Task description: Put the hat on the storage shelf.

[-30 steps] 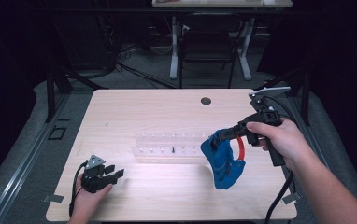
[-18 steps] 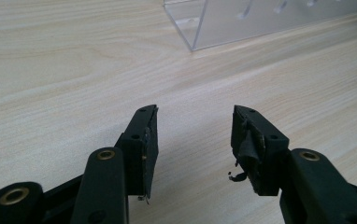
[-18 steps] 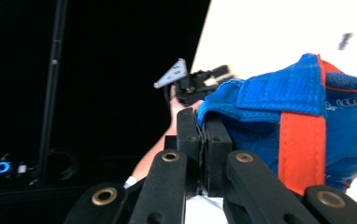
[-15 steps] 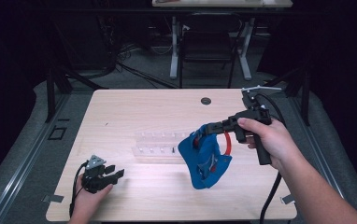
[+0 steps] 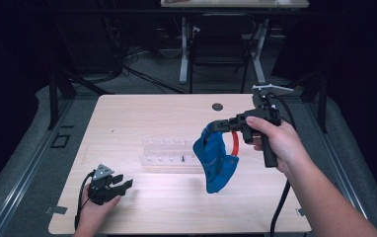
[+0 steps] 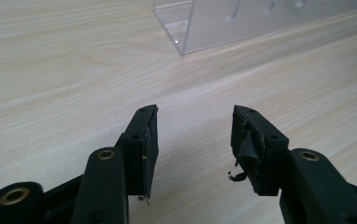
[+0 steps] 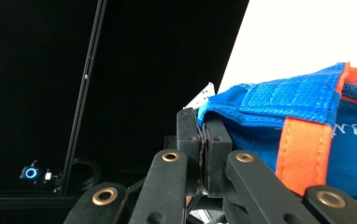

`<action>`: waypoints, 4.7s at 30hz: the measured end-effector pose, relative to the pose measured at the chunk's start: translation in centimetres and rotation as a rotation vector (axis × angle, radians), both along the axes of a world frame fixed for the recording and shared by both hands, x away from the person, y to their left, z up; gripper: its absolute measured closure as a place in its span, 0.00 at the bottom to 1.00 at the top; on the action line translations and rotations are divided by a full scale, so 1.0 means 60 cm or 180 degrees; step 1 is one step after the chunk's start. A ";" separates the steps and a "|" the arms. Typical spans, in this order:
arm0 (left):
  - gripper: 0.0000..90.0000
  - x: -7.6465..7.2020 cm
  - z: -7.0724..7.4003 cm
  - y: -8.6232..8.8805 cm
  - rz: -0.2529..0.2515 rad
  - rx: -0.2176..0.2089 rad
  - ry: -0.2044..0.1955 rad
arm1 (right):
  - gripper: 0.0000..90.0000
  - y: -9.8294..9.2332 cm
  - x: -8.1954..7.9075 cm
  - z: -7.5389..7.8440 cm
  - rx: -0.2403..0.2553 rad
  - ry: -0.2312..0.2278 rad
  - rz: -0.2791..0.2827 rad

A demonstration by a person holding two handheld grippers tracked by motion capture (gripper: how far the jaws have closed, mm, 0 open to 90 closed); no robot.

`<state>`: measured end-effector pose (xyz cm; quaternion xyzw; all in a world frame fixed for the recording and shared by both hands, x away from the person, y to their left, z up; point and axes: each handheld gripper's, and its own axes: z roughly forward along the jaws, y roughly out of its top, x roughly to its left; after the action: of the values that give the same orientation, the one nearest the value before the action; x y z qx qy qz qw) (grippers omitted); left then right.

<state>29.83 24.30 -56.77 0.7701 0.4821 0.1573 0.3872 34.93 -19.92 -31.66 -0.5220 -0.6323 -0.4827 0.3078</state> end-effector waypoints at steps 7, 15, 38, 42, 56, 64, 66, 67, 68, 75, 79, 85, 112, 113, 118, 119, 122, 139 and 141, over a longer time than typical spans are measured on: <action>0.57 -0.003 0.003 -0.017 -0.0090 0.0044 -0.0043 | 0.98 0.010 0.013 0.010 -0.0028 -0.0048 -0.0041; 0.58 -0.003 0.004 -0.014 -0.0089 0.0029 -0.0061 | 0.98 0.018 0.029 0.024 -0.0021 -0.0097 -0.0096; 0.58 -0.017 0.034 -0.043 -0.0265 -0.0051 -0.0323 | 0.98 0.048 0.084 0.039 0.0126 -0.0156 -0.0354; 0.58 -0.019 0.038 -0.052 -0.0320 -0.0017 -0.0335 | 0.98 0.057 0.091 0.036 0.0140 -0.0163 -0.0371; 0.58 -0.019 0.036 -0.053 -0.0317 -0.0021 -0.0356 | 0.98 0.078 0.095 0.033 0.0213 -0.0153 -0.0353; 0.58 -0.021 0.034 -0.058 -0.0364 -0.0002 -0.0337 | 0.98 0.096 0.095 0.028 0.0239 -0.0148 -0.0296; 0.58 -0.021 0.034 -0.058 -0.0369 0.0004 -0.0338 | 0.98 0.100 0.095 0.027 0.0226 -0.0144 -0.0288; 0.58 -0.021 0.034 -0.058 -0.0369 0.0003 -0.0338 | 0.98 0.102 0.096 0.026 0.0232 -0.0145 -0.0278; 0.58 -0.021 0.034 -0.058 -0.0370 0.0004 -0.0337 | 0.98 0.105 0.096 0.025 0.0233 -0.0136 -0.0283; 0.58 -0.021 0.034 -0.059 -0.0360 -0.0005 -0.0359 | 0.98 0.108 0.101 0.016 0.0227 -0.0111 -0.0319; 0.58 -0.022 0.036 -0.062 -0.0363 -0.0021 -0.0386 | 0.98 0.105 0.105 0.008 0.0201 -0.0109 -0.0354; 0.58 -0.021 0.052 -0.081 -0.0476 -0.0006 -0.0441 | 0.98 0.103 0.110 0.000 0.0186 -0.0090 -0.0395; 0.71 -0.004 0.123 -0.245 -0.1036 0.0033 -0.0825 | 0.97 0.111 0.112 -0.003 0.0152 -0.0129 -0.0411; 0.72 -0.004 0.125 -0.247 -0.1044 0.0031 -0.0831 | 0.97 0.111 0.112 -0.003 0.0151 -0.0130 -0.0413; 0.74 0.000 0.130 -0.258 -0.1010 0.0068 -0.0882 | 0.97 0.113 0.112 -0.004 0.0148 -0.0129 -0.0407; 0.75 0.001 0.130 -0.260 -0.0996 0.0073 -0.0886 | 0.97 0.113 0.112 -0.004 0.0151 -0.0129 -0.0405; 0.81 0.003 0.130 -0.263 -0.0978 0.0119 -0.0907 | 0.97 0.115 0.111 -0.004 0.0150 -0.0133 -0.0415; 0.98 0.013 0.128 -0.232 -0.0970 0.0256 -0.0906 | 0.97 0.119 0.111 -0.010 0.0102 -0.0105 -0.0394; 0.98 0.014 0.127 -0.232 -0.0972 0.0272 -0.0911 | 0.96 0.119 0.112 -0.012 0.0094 -0.0105 -0.0386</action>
<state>30.65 10.35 -49.13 0.8197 0.2927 0.2248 0.4381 41.67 -12.79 -32.38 -0.5467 -0.5973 -0.5182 0.2753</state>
